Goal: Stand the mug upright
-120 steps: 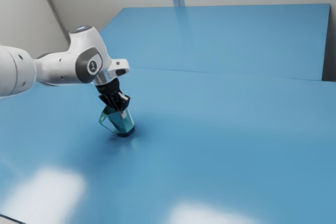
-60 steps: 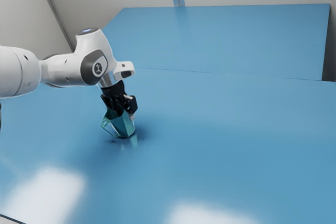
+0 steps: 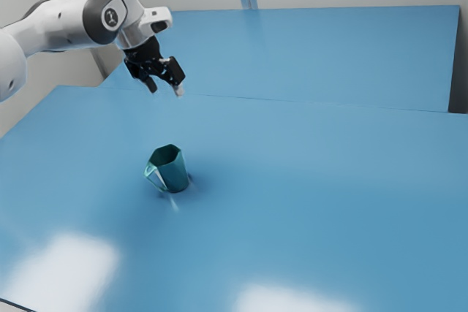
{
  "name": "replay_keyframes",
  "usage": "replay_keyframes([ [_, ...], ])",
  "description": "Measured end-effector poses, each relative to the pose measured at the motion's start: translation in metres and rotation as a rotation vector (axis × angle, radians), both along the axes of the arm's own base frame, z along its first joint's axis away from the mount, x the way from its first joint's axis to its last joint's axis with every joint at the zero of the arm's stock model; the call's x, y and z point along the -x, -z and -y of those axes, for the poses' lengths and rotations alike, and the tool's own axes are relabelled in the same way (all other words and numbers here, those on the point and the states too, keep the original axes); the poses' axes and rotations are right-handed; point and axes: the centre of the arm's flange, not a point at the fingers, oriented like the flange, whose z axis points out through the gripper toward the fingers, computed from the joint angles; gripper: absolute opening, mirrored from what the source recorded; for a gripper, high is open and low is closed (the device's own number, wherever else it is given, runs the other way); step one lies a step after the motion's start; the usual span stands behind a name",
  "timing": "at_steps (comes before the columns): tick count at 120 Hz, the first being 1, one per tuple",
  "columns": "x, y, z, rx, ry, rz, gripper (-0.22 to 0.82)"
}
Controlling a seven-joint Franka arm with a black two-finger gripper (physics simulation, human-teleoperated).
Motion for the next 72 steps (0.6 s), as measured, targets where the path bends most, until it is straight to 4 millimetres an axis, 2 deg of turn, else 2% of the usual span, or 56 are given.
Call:
replay_keyframes([
  [11, 0.005, -0.036, 0.0, -0.014, 0.009, 0.007, 0.59],
  [26, 0.018, -0.06, 0.001, -0.02, 0.017, -0.001, 0.59],
  [72, 0.026, -0.06, -0.001, -0.021, 0.016, -0.053, 0.6],
])
